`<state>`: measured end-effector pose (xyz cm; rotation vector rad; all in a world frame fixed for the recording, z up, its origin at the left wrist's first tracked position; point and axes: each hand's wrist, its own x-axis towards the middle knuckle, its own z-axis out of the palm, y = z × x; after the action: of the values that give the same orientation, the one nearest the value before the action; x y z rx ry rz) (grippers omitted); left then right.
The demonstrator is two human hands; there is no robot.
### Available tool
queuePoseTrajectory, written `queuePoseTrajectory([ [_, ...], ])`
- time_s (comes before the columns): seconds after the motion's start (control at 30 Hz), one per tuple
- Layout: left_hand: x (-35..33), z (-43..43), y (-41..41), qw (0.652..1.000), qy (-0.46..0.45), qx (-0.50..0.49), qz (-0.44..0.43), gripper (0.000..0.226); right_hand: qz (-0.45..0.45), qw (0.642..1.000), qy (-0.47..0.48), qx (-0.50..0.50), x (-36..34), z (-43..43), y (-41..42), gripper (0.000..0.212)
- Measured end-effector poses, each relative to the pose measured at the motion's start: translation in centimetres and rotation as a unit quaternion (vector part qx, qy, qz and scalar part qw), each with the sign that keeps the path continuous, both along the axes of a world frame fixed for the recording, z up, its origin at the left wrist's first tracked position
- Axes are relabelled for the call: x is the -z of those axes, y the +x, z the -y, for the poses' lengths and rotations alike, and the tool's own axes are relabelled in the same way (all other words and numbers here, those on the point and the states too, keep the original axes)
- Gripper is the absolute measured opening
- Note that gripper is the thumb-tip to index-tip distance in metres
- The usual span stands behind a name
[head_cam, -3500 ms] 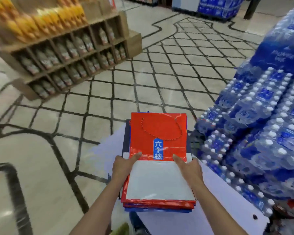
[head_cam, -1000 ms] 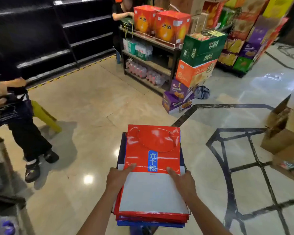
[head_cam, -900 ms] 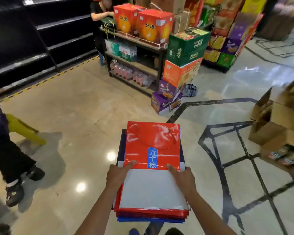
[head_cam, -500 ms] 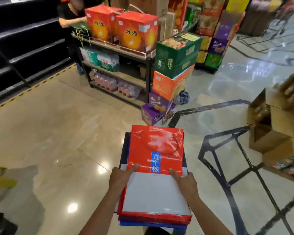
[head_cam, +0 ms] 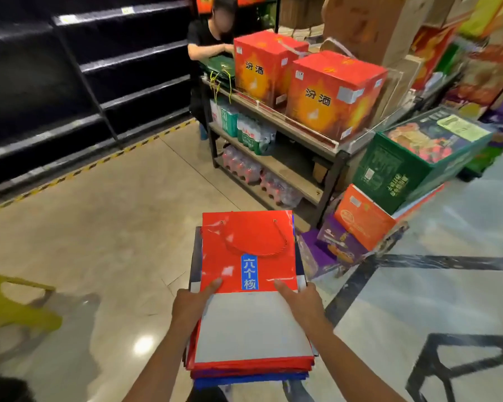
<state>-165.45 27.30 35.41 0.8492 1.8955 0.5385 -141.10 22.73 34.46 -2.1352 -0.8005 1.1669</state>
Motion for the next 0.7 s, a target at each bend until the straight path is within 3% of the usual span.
queuePoseTrajectory([
  [0.13, 2.2, -10.8, -1.0, 1.000, -0.009, 0.012, -0.001, 0.064, 0.003, 1.000, -0.011, 0.008, 4.4, -10.2, -0.6, 0.098],
  [0.27, 2.8, -24.0, -0.7, 0.998, 0.002, 0.058, -0.005, 0.058, -0.013, 0.998, -0.005, 0.067, 4.3, -20.9, -1.2, 0.086],
  [0.33, 2.4, -30.6, 0.2, 0.995, 0.006, 0.098, -0.020, 0.064, -0.023, 0.995, 0.007, 0.099, 3.1, -25.7, -0.9, 0.073],
  [0.43, 1.6, -39.4, 2.9, 0.987, 0.011, 0.155, -0.033, 0.078, -0.031, 0.987, 0.034, 0.154, 1.6, -31.7, 0.5, 0.035],
  [0.5, 1.4, -43.7, 5.2, 0.980, 0.015, 0.197, -0.030, 0.072, -0.037, 0.979, 0.035, 0.196, 1.2, -34.2, 2.0, 0.031],
  [0.63, 3.1, -51.4, 10.0, 0.967, 0.002, 0.252, -0.039, 0.101, -0.023, 0.964, 0.027, 0.265, 2.3, -38.8, 4.9, 0.029],
  [0.7, 4.9, -55.0, 12.4, 0.956, -0.008, 0.289, -0.051, 0.105, -0.025, 0.954, 0.000, 0.299, 4.3, -41.1, 6.2, 0.040],
])
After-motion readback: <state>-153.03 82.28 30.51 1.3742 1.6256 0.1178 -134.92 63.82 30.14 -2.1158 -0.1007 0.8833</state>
